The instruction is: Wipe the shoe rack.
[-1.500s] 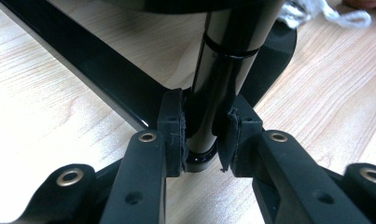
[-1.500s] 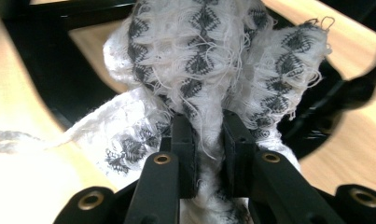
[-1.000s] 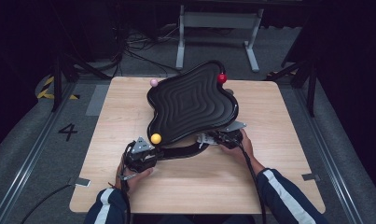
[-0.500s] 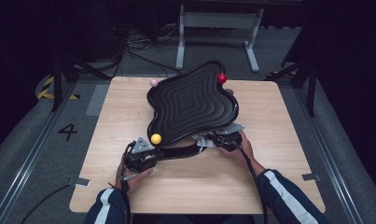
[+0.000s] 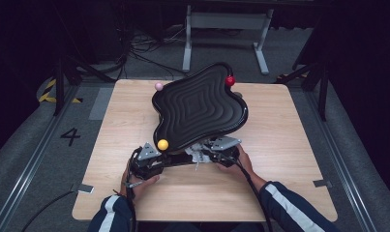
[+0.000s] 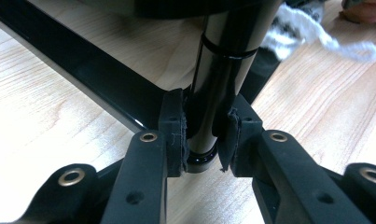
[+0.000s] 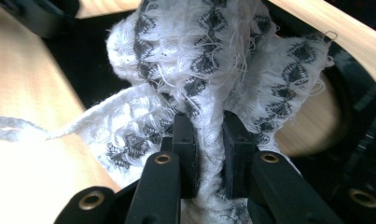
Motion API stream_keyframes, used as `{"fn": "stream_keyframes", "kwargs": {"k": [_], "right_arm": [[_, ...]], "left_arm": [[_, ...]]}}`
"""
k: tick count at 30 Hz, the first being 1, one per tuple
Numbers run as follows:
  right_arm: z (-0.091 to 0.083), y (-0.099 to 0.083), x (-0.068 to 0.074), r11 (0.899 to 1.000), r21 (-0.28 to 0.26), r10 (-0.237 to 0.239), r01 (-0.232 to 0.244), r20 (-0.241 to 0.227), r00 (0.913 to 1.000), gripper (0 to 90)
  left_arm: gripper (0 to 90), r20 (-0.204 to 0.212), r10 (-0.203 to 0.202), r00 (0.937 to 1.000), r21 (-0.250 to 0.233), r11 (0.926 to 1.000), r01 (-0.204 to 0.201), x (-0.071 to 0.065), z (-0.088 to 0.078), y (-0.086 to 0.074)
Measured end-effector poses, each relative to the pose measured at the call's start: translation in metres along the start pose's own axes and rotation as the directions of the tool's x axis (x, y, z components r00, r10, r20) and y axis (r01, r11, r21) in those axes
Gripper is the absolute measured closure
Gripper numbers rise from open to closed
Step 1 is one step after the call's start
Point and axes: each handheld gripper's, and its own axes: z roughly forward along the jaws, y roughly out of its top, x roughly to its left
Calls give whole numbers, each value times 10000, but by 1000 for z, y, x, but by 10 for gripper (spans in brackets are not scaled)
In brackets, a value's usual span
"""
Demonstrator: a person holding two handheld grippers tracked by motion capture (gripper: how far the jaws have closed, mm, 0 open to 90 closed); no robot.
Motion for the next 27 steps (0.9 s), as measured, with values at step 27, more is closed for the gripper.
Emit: {"fn": "stream_keyframes", "kwargs": {"k": [27], "right_arm": [[-3,-9,-19,9994,-5,335,-336,836,9959,787]], "left_arm": [[723,43,55,10000,1,10000,-55,0,0,0]]}}
